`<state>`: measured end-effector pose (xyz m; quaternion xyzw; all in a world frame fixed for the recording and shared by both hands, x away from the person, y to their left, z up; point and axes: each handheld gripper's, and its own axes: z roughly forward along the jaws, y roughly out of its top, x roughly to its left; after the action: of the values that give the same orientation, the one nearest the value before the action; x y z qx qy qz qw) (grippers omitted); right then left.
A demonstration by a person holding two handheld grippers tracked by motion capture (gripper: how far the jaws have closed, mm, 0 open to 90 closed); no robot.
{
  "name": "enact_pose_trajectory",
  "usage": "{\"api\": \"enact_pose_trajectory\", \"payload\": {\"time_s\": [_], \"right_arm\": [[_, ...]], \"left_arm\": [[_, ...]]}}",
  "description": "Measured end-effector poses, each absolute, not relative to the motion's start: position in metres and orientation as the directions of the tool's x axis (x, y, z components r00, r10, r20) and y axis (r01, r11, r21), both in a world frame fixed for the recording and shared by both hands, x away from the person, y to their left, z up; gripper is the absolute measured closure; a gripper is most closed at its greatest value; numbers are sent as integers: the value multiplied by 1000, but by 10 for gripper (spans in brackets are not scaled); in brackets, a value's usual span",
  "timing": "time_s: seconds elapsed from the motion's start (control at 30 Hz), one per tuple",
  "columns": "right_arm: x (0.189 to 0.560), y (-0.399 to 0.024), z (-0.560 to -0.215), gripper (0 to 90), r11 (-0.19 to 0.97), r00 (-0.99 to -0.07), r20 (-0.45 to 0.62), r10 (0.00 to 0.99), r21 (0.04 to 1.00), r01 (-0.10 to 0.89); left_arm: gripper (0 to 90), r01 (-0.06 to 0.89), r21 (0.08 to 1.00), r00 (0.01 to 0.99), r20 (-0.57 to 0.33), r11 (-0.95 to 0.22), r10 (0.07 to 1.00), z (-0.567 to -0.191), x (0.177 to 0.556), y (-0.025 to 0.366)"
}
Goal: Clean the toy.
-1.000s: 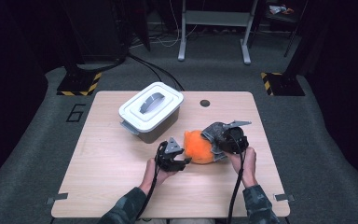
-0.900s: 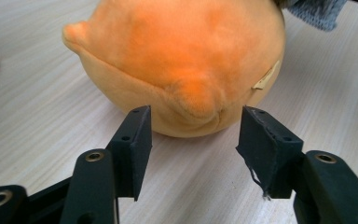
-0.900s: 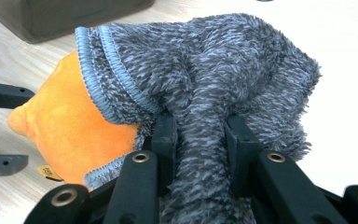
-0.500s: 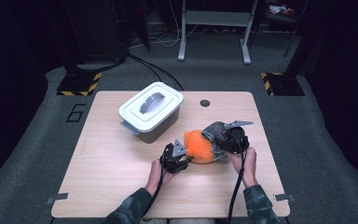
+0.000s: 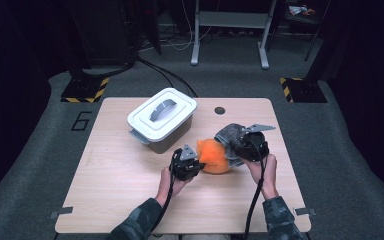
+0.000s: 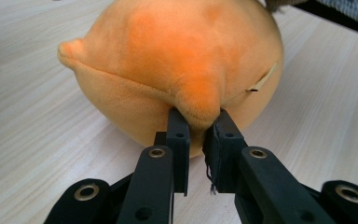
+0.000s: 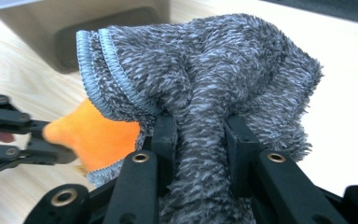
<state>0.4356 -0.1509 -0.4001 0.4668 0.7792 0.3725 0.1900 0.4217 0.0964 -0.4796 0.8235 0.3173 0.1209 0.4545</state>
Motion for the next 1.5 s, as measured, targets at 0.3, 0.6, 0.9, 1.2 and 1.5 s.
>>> {"api": "enact_pose_trajectory", "payload": {"time_s": [0.3,0.6,0.9,1.2,1.5], "right_arm": [[435,-107,-398,692,366,-573,31,819,741,563],[440,-96,-410,693,411,-585,-8,811,719,560],[437,-115,-414,692,386,-543,-11,840,715,583],[440,-154,-431,692,322,-471,27,882,694,644],[448,-174,-450,693,281,-405,45,913,651,705]], "left_arm": [[801,413,833,781,-114,-369,614,-471,424,96],[801,423,825,784,-126,-374,608,-473,426,97],[802,435,826,777,-144,-358,613,-475,427,98],[801,451,828,774,-176,-334,608,-476,429,99],[801,466,825,765,-195,-318,614,-477,430,100]]}}
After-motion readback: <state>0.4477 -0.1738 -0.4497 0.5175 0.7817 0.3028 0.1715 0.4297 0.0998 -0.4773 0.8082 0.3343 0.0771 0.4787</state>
